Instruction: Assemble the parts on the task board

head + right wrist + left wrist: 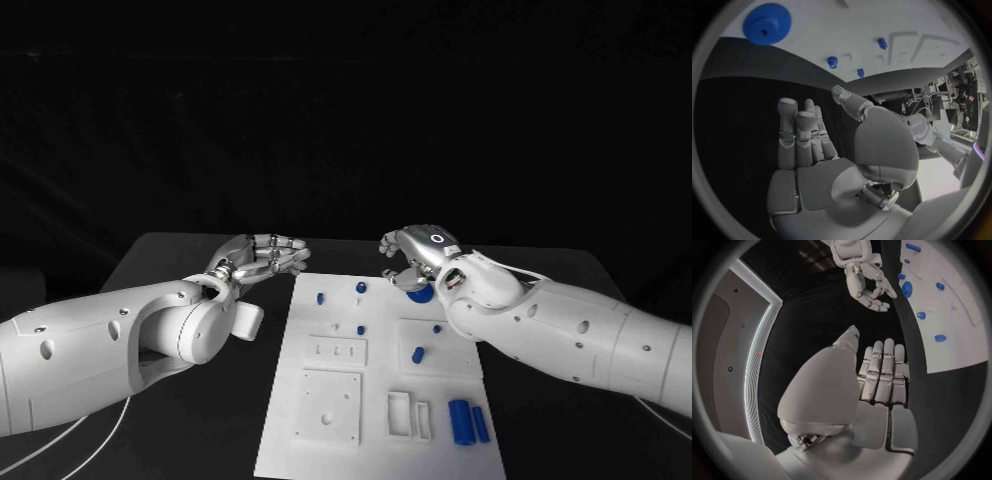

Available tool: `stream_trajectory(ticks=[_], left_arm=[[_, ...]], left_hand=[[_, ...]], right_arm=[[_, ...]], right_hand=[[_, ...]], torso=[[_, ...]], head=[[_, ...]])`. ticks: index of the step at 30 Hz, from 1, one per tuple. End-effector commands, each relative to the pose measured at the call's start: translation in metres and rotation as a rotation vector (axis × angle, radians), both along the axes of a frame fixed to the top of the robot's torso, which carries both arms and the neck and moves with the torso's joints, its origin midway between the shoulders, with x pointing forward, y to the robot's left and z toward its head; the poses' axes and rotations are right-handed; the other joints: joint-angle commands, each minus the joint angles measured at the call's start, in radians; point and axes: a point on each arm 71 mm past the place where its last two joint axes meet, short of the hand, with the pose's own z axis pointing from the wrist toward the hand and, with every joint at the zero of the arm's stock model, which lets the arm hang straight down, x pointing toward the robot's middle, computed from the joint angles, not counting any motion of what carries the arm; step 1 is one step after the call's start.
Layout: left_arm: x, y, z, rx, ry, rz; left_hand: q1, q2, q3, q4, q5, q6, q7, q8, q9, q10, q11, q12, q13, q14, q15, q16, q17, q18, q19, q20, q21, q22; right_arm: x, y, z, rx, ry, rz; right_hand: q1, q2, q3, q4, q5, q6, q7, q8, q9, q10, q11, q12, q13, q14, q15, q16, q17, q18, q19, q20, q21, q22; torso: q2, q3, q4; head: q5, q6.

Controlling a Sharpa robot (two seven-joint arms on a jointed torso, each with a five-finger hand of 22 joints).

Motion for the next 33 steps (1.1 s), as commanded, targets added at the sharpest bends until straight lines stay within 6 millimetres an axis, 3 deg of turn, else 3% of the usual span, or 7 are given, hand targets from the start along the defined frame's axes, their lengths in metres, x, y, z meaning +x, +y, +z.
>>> stream_trajectory(ticks=[1, 5, 17, 20, 21, 24, 33], left_arm=[[-0.001, 0.001, 0.006, 0.007, -0.056, 0.021], [-0.001, 0.003, 0.006, 0.012, -0.064, 0.018], [-0.001, 0.0, 0.005, 0.01, -0.046, -0.003], [-0.001, -0.001, 0.005, 0.01, -0.044, -0.007], [0.0, -0.001, 0.004, 0.01, -0.043, -0.008], [0.001, -0.001, 0.004, 0.014, -0.041, -0.004], [0.001, -0.002, 0.004, 0.013, -0.041, -0.008]], left_hand=[[0.015, 0.0, 0.0, 0.007, 0.005, 0.009, 0.001, -0.005, -0.001, 0.008, -0.002, -0.001, 0.001, 0.006, 0.0, -0.004, 0.002, 0.018, 0.005, 0.003, -0.005, 0.002], [0.019, -0.001, -0.001, 0.009, 0.008, 0.008, 0.001, -0.006, -0.001, 0.009, -0.002, -0.002, 0.001, 0.007, -0.001, -0.004, 0.002, 0.018, 0.006, 0.003, -0.006, 0.002], [0.019, -0.001, -0.007, 0.015, 0.005, 0.007, 0.002, -0.008, -0.002, 0.005, -0.001, -0.005, 0.0, 0.005, 0.0, -0.007, 0.002, 0.016, 0.005, 0.004, -0.007, 0.002], [0.02, -0.001, -0.008, 0.016, 0.004, 0.007, 0.002, -0.008, -0.002, 0.004, -0.001, -0.005, -0.001, 0.004, 0.0, -0.007, 0.002, 0.016, 0.005, 0.004, -0.008, 0.002], [0.02, -0.001, -0.008, 0.016, 0.004, 0.007, 0.002, -0.008, -0.002, 0.004, -0.001, -0.005, -0.001, 0.004, 0.0, -0.007, 0.002, 0.016, 0.005, 0.004, -0.008, 0.002], [0.02, -0.001, -0.009, 0.017, 0.003, 0.007, 0.002, -0.008, -0.002, 0.004, -0.001, -0.006, -0.001, 0.004, 0.001, -0.008, 0.002, 0.016, 0.005, 0.004, -0.008, 0.002], [0.02, -0.001, -0.01, 0.017, 0.002, 0.007, 0.002, -0.009, -0.002, 0.003, -0.001, -0.006, -0.001, 0.004, 0.001, -0.008, 0.002, 0.016, 0.004, 0.004, -0.008, 0.002]], right_arm=[[-0.008, -0.011, 0.003, 0.021, 0.071, 0.093], [-0.008, -0.032, 0.005, 0.007, 0.103, 0.073], [0.012, -0.067, -0.006, -0.04, 0.205, -0.023], [0.018, -0.069, -0.009, -0.046, 0.225, -0.042], [0.02, -0.07, -0.01, -0.05, 0.231, -0.049], [0.026, -0.072, -0.013, -0.057, 0.245, -0.064], [0.03, -0.064, -0.021, -0.075, 0.276, -0.065]], right_hand=[[0.011, 0.001, -0.014, -0.004, 0.006, 0.004, 0.001, 0.005, 0.001, 0.032, -0.01, 0.016, 0.011, 0.002, -0.018, 0.008, -0.004, 0.063, -0.002, 0.006, 0.001, 0.016], [0.018, 0.005, -0.037, -0.018, 0.03, 0.006, 0.0, 0.005, 0.001, 0.079, -0.029, 0.039, 0.038, 0.003, -0.036, 0.013, -0.007, 0.063, -0.003, 0.003, 0.005, 0.019], [-0.002, 0.019, -0.117, -0.042, 0.055, 0.006, -0.02, 0.002, -0.001, 0.201, -0.069, 0.125, 0.163, 0.0, -0.076, 0.032, -0.007, 0.063, 0.002, -0.011, 0.019, 0.019], [-0.005, 0.019, -0.143, -0.047, 0.054, 0.003, -0.036, -0.001, 0.0, 0.238, -0.088, 0.241, 0.312, -0.001, -0.098, 0.037, -0.003, 0.063, 0.007, -0.013, 0.019, 0.016], [0.002, 0.037, -0.167, -0.059, 0.058, 0.005, -0.048, -0.007, -0.003, 0.114, -0.096, 0.5, 0.607, 0.001, -0.105, 0.039, -0.004, 0.063, 0.015, -0.018, 0.016, 0.011], [-0.002, 0.037, -0.157, -0.05, 0.057, 0.005, -0.043, -0.018, -0.009, 0.023, -0.095, 0.715, 0.837, 0.006, -0.098, 0.055, 0.005, 0.063, 0.019, -0.018, 0.025, 0.02], [-0.024, 0.036, -0.164, -0.055, 0.066, 0.003, -0.028, -0.033, -0.016, -0.03, -0.082, 0.947, 1.042, -0.003, -0.087, 0.123, 0.072, 0.063, 0.02, -0.023, 0.105, 0.026]], torso=[[-0.004, 0.0028, -0.0111], [-0.007, 0.0072, -0.0227], [-0.009, 0.0194, -0.0311], [-0.008, 0.019, -0.0289], [-0.008, 0.0181, -0.0282], [-0.008, 0.017, -0.0266], [-0.008, 0.0138, -0.027]], head=[[-0.002, 0.004], [0.005, 0.003], [0.002, 0.003], [-0.001, 0.003], [-0.003, 0.002], [-0.007, 0.002], [-0.007, -0.001]])
